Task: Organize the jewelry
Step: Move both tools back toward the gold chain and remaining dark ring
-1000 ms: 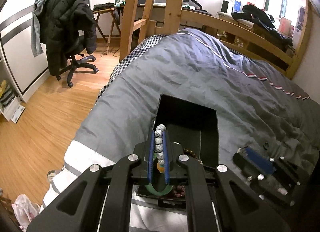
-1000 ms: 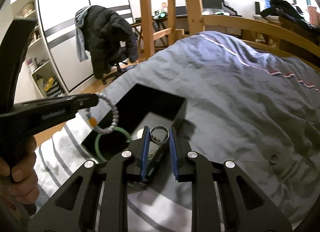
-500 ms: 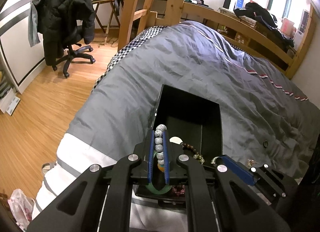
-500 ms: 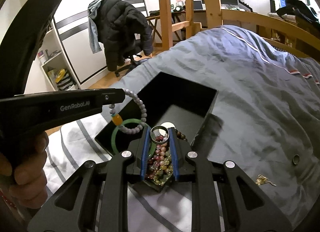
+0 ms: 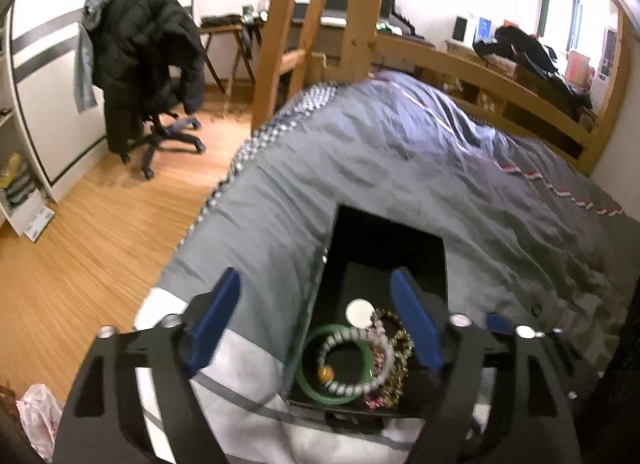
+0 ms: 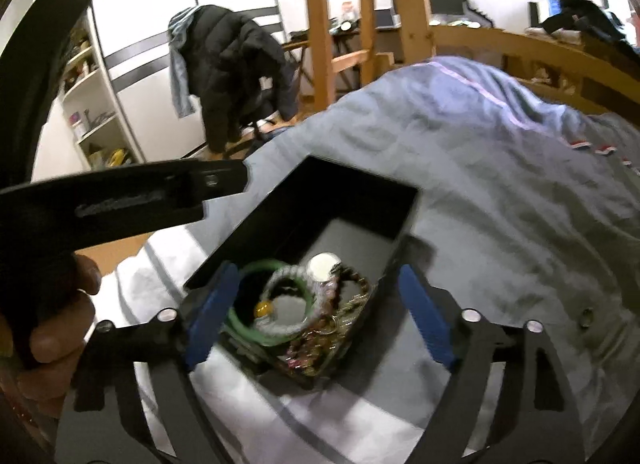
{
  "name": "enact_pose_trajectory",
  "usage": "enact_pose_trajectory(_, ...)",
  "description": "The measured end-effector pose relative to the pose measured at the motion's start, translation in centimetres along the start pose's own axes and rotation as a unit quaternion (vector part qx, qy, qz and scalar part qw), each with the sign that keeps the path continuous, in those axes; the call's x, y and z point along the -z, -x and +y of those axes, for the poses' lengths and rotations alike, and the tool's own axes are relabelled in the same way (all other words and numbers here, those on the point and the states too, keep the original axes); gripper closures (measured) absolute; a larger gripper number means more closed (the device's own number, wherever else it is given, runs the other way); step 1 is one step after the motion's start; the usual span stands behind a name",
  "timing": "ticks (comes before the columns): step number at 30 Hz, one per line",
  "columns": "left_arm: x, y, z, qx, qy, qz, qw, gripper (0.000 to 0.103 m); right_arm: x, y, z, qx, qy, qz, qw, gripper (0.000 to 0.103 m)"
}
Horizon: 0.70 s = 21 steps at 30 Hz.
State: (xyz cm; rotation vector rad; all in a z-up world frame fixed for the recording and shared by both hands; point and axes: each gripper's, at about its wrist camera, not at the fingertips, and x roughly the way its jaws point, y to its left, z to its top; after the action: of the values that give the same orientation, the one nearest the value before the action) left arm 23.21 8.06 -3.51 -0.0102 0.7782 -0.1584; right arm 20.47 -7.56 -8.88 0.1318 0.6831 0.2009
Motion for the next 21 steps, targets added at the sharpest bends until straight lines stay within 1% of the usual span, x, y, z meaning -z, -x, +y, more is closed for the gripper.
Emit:
enact_pose_trajectory(2,-0.1,0.3,0.0,0.002,0.003,-0.008,1.0,0.021,-0.1,0.7,-1.1,0.018,-0.011,-0.009,1.0,0.012)
enact_pose_trajectory(5,-0.1,0.6,-0.4,0.009,-0.001,-0.016,0.9998,0.014,-0.3,1.5,-3.5,0.047,-0.034,-0.009,0.998,0.009)
enact_pose_trajectory(7,0.0,0.9,-1.1,0.016,-0.007,-0.02,0.9997,0.014,-0.5,2.2,-5.1,0.063,-0.047,-0.01,0.997,0.009)
enact_pose_trajectory(9,0.2,1.1,-2.3,0.025,-0.019,-0.023,0.9992,0.013,-0.6,3.1,-6.9,0.089,-0.061,-0.013,0.994,0.006)
enact_pose_trajectory(13,0.9,1.6,-5.7,0.03,-0.055,-0.036,0.9974,0.012,-0.6,4.4,-9.5,0.117,-0.076,-0.016,0.99,0.004)
enact_pose_trajectory(15,1.3,1.8,-7.1,0.042,-0.062,-0.037,0.9965,0.011,-0.3,4.9,-10.8,0.131,-0.078,-0.011,0.988,0.004)
enact_pose_trajectory(17,1.6,1.9,-8.4,0.063,-0.061,-0.036,0.9955,0.01,0.2,5.3,-11.8,0.148,-0.081,-0.005,0.986,0.004)
enact_pose_trajectory(19,2.1,1.7,-10.1,0.087,-0.058,-0.031,0.994,0.01,0.9,5.6,-12.9,0.156,-0.09,-0.001,0.984,0.004)
enact_pose_trajectory(21,2.8,1.3,-11.5,0.097,-0.056,-0.032,0.9932,0.01,1.4,5.9,-13.7,0.163,-0.098,0.001,0.982,0.004)
